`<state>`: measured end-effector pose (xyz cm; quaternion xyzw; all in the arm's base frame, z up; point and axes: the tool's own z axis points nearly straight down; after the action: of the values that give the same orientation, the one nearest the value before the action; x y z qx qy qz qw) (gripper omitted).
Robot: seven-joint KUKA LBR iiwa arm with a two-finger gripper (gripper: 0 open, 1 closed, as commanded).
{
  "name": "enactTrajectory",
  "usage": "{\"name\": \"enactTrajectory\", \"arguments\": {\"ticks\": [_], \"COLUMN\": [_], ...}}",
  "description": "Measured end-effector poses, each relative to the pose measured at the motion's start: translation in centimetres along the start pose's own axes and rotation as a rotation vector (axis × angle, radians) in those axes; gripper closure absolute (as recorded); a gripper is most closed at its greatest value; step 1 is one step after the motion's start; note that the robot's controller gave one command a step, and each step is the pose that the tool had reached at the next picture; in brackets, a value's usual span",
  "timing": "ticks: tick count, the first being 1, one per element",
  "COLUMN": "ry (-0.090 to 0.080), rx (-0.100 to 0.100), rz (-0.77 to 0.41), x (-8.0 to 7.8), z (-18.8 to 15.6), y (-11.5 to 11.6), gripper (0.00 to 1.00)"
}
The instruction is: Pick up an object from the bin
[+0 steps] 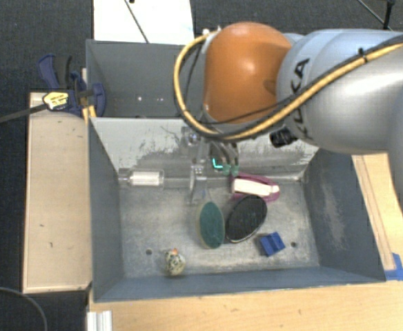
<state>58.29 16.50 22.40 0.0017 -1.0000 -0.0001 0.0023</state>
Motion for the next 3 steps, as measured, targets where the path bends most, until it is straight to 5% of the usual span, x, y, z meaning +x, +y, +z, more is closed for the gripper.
{"name": "enactTrajectory", "arguments": {"ticks": [1,2,3], "ry": [0.002,-0.020,-0.035], "rx": [0.004,0.000,-0.001], "rz": [-0.065,-0.394,-0.389], "x": [1.3,3.2,2.7], "z": [8.0,14.9,14.4], "y": [-7.9,-9.8,-9.6], "gripper": [0.00,0.00,1.00]}}
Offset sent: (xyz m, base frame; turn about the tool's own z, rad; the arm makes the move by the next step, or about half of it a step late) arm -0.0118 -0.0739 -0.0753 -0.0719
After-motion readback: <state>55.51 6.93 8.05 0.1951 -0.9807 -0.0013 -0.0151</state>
